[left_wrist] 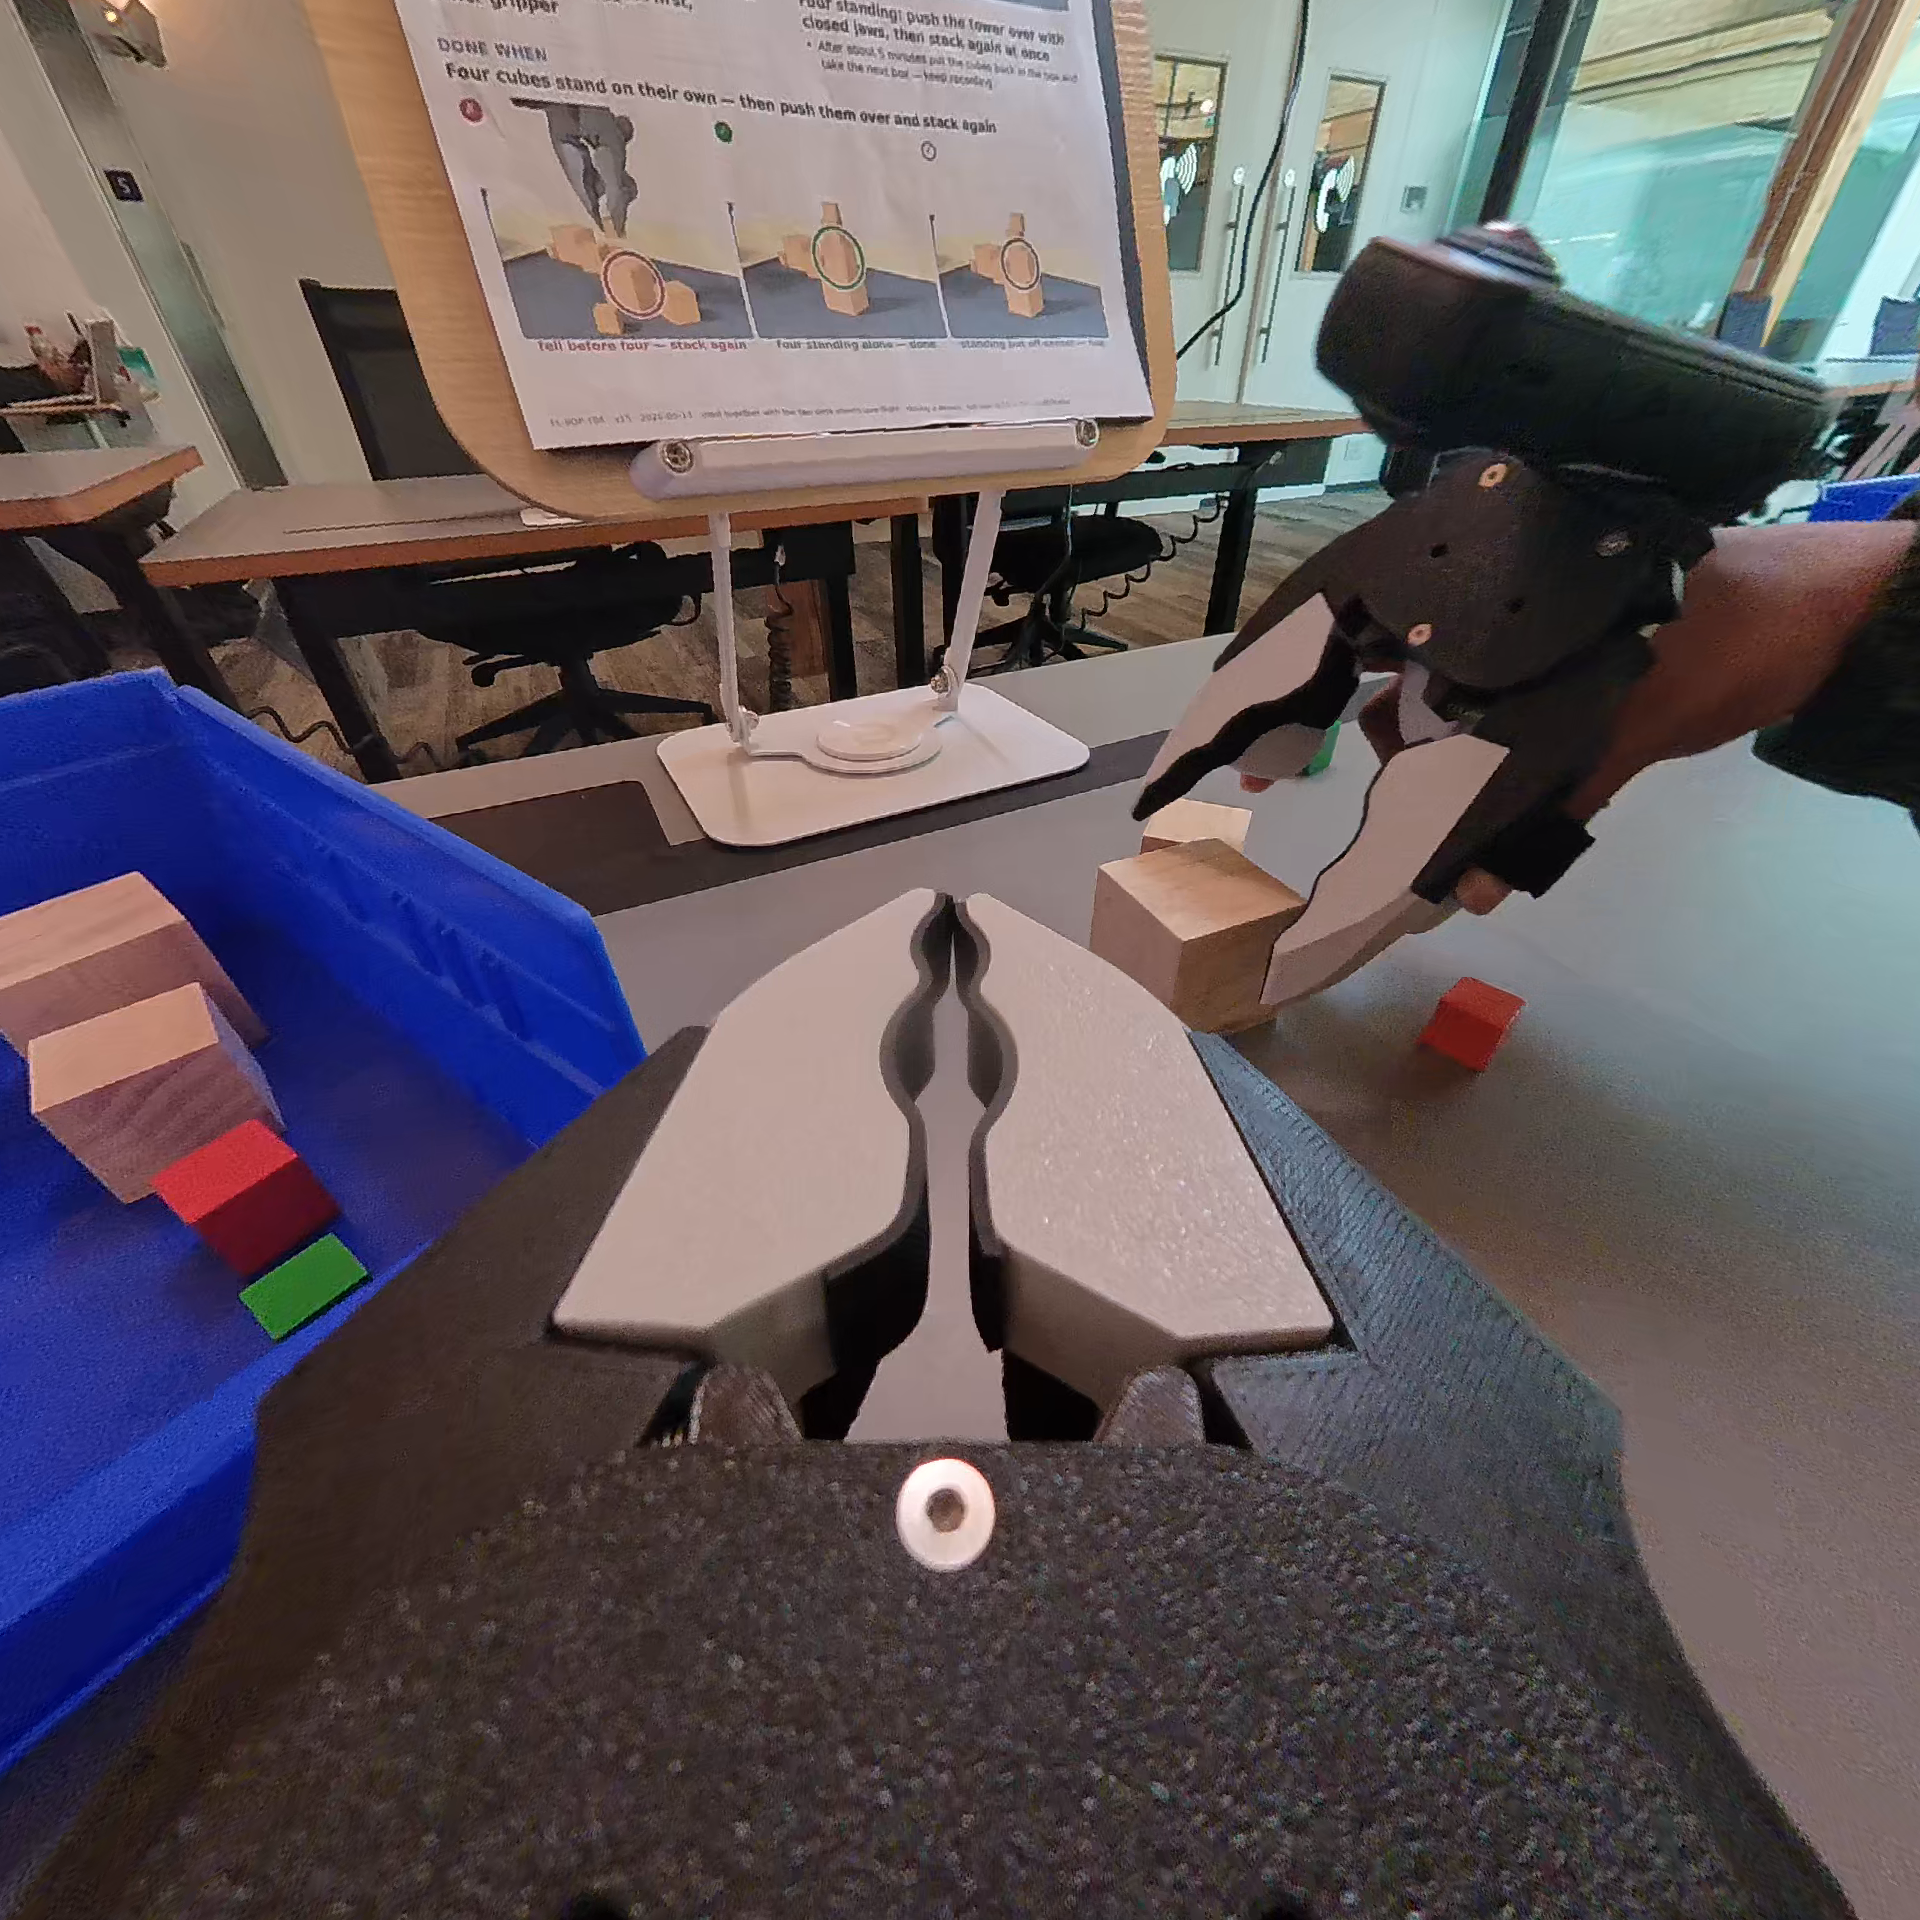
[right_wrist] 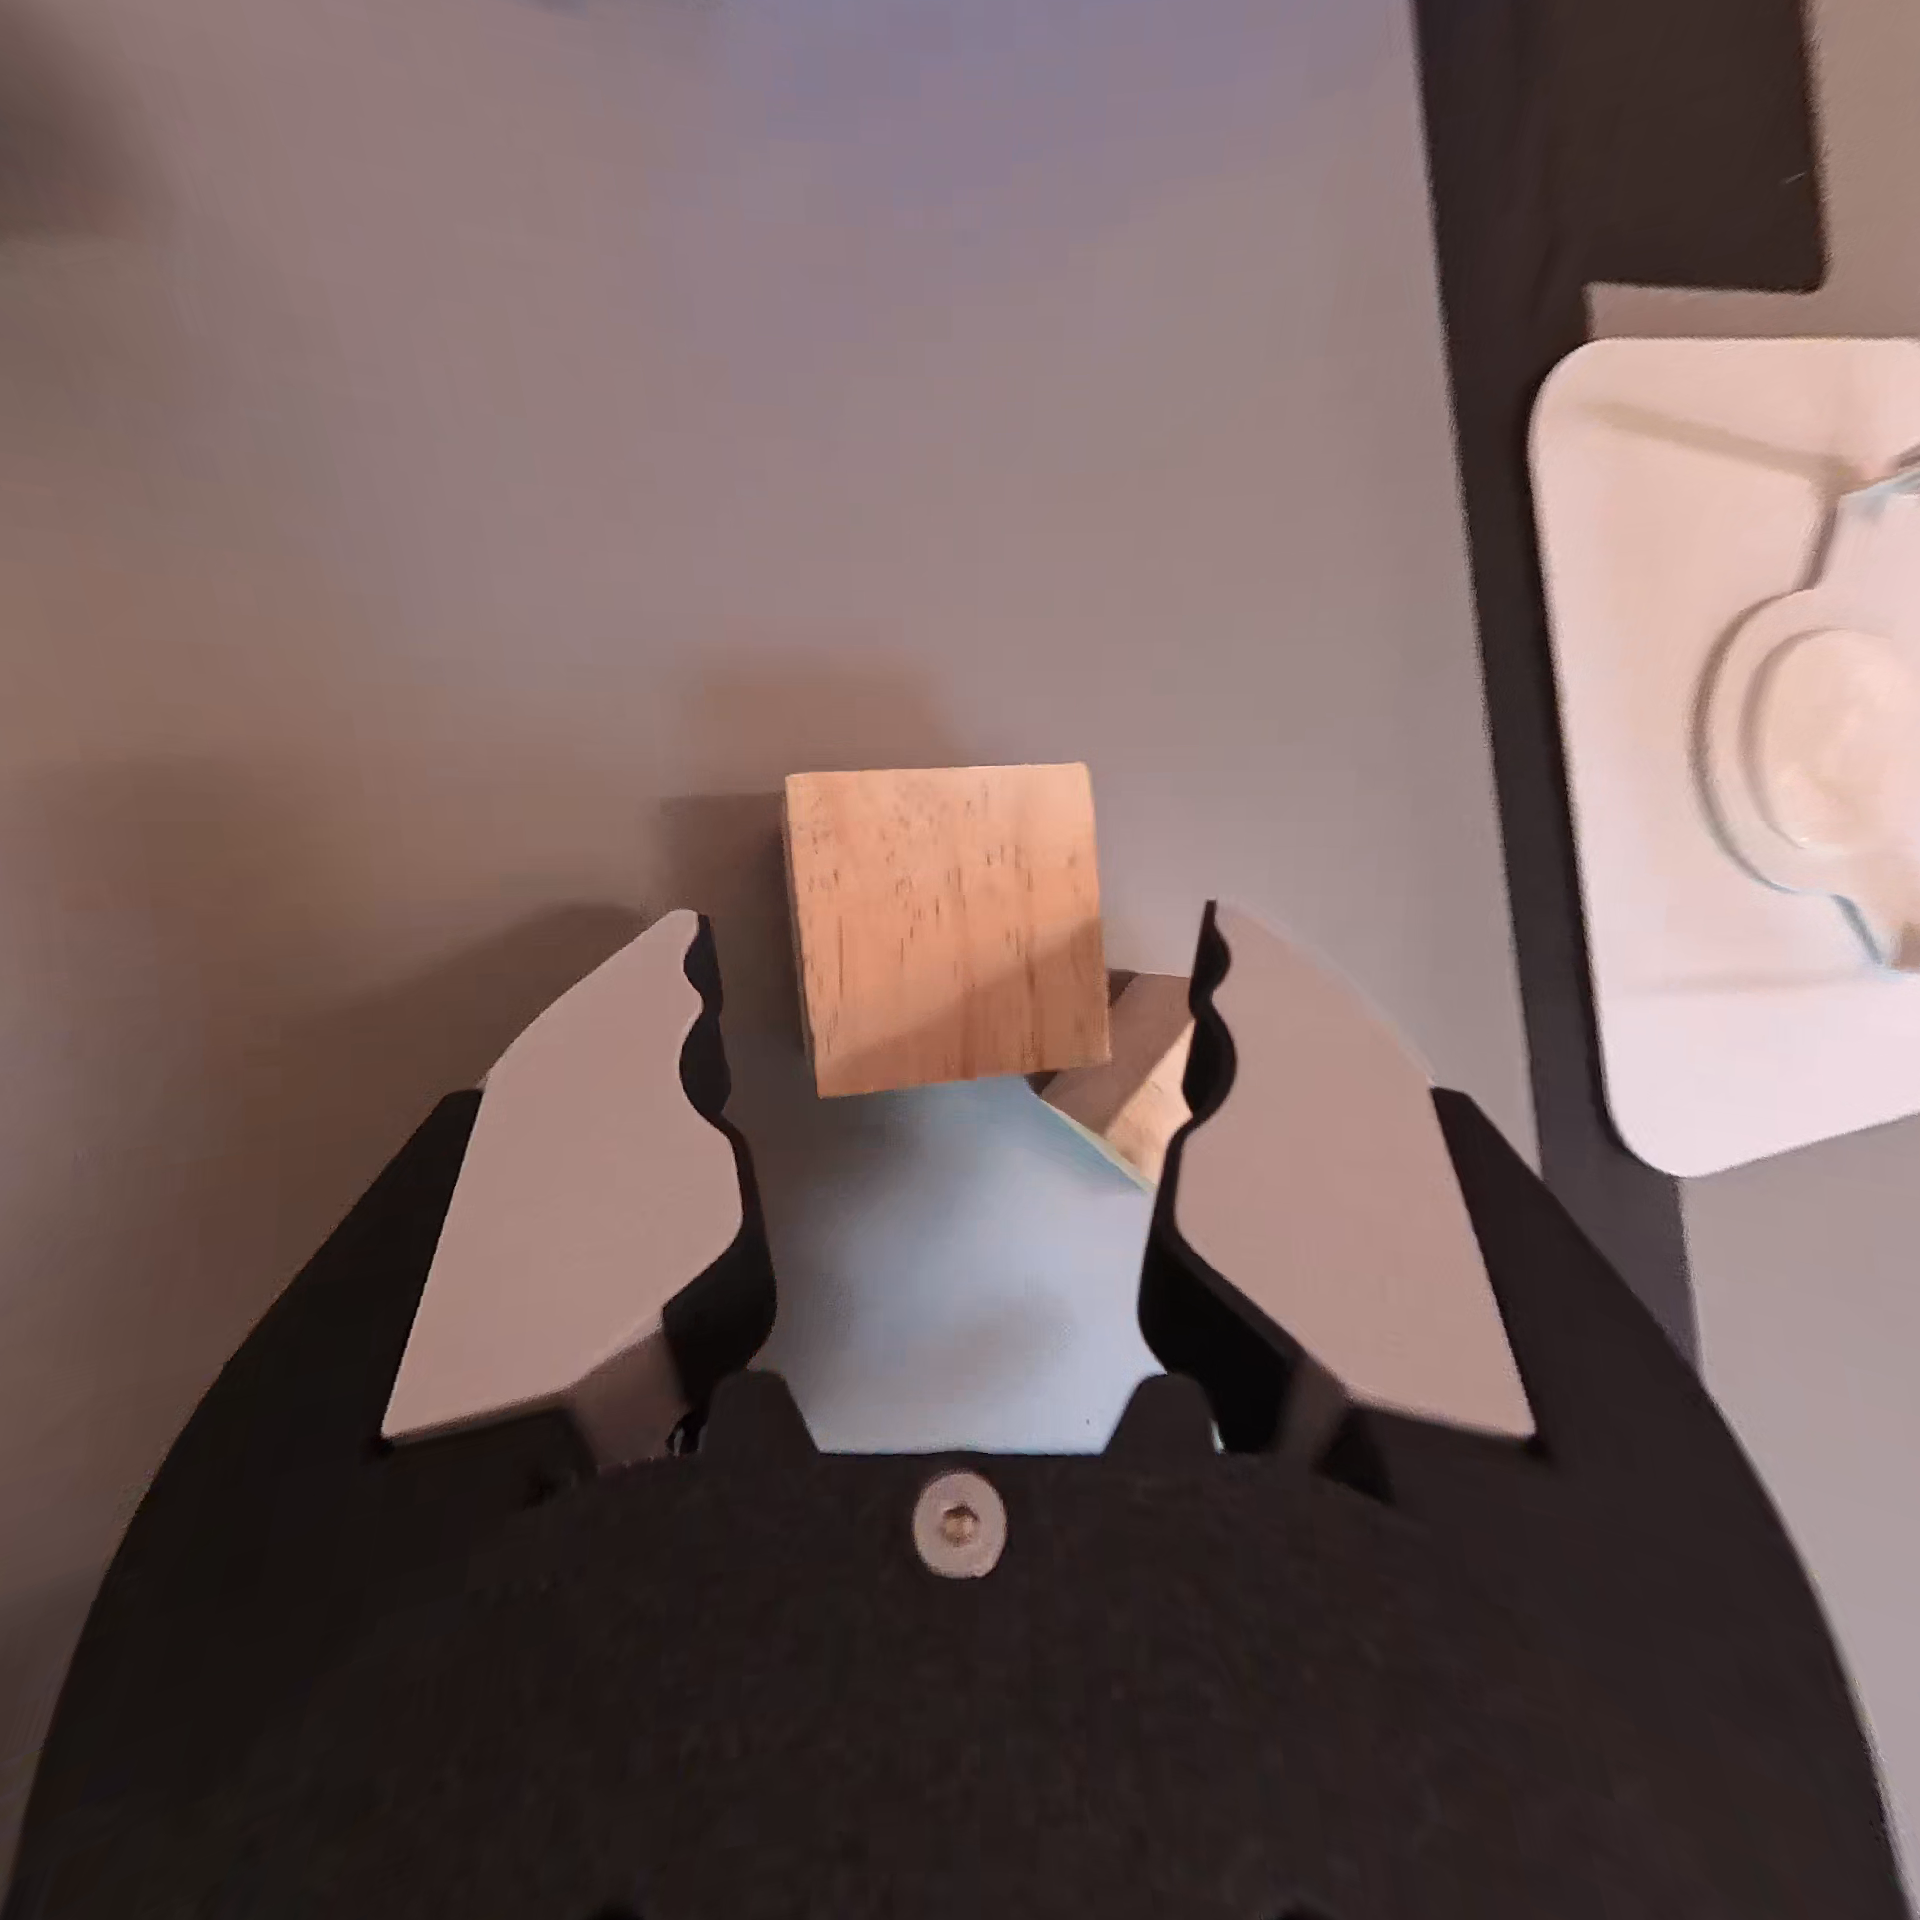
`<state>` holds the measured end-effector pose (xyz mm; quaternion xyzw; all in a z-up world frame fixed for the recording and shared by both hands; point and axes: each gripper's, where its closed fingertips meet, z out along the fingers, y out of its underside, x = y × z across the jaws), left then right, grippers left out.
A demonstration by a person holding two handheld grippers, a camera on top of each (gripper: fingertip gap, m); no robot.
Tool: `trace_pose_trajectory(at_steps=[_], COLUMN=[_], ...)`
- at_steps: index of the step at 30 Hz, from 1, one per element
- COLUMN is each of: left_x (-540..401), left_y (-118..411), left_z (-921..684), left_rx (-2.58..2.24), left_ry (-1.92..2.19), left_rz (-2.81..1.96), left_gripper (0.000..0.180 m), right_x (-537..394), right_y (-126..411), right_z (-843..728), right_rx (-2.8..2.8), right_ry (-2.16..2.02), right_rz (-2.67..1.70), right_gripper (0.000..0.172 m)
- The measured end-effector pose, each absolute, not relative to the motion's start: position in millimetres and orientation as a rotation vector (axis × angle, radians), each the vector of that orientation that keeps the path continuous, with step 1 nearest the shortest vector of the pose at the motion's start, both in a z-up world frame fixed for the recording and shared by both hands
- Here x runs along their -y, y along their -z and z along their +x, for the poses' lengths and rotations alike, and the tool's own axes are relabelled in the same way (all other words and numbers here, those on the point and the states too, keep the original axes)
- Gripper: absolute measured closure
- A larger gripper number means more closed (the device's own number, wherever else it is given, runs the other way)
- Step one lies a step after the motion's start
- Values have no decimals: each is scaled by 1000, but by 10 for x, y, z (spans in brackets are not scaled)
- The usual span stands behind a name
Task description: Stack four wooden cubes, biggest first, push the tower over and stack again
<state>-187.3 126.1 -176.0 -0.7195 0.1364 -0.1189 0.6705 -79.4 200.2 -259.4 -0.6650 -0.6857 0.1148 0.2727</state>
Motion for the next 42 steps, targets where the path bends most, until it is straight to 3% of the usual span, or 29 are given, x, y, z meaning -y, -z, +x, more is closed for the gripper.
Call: trace_pose_trajectory(at_steps=[3,15,27,29,35,42], left_x=[-1270,-1245,-1225,-1223,-1217,-1192], left_y=[1770,1758,1767,1768,1742,1687], left_z=[-1877,-1820,-1796,-1794,-1781,-1777], left_rx=[-302,-322,-338,-339,-341,-340], left_ry=[287,297,288,290,304,316], left_rz=[-1627,-1621,-1624,-1625,-1619,-1602], left_gripper=[180,180,180,180,180,180], right_x=[-1980,-991,-1173,-1195,-1825,-2275], right_y=[2700,2612,2705,2538,1842,2364], right_z=[-807,-663,-633,-661,-420,-168], right_rx=[1899,2030,1950,1876,1431,1191], right_ry=[-280,-363,-310,-394,-480,-369], right_rz=[-1816,-1720,-1715,-1706,-1770,-2014], right_gripper=[111,111,106,94,103,103])
